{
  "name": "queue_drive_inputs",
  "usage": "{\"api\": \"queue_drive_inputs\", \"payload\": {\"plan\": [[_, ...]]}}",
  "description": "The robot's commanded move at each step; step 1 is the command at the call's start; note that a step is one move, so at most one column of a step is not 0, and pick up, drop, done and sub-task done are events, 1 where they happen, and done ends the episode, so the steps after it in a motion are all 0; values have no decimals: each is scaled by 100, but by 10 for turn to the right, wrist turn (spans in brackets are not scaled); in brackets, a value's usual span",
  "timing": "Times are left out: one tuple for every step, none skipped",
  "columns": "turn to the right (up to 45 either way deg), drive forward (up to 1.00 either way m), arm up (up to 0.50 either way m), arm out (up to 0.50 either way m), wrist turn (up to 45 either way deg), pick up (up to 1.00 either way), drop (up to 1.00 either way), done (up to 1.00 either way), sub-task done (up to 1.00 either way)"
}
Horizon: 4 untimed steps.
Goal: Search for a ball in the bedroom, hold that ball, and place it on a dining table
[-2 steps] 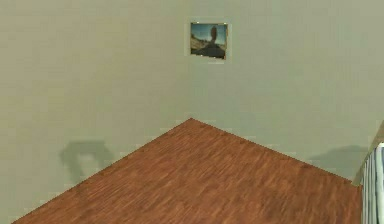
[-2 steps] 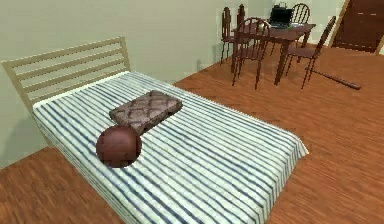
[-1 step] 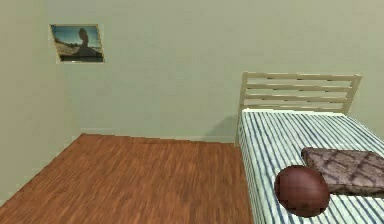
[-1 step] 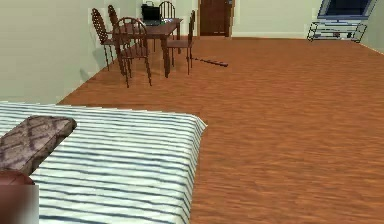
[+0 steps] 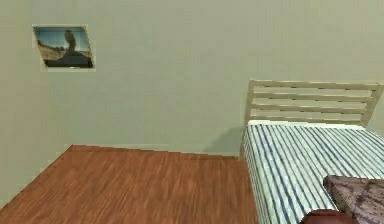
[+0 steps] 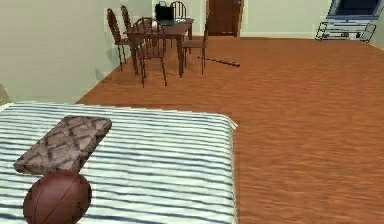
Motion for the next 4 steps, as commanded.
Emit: {"api": "queue_drive_inputs", "payload": {"plan": [[-360,0,0,0,0,0,0,0,0],[0,0,50,0,0,0,0,0,0],[0,0,26,0,0,0,0,0,0],[0,0,0,30,0,0,0,0,0]]}}
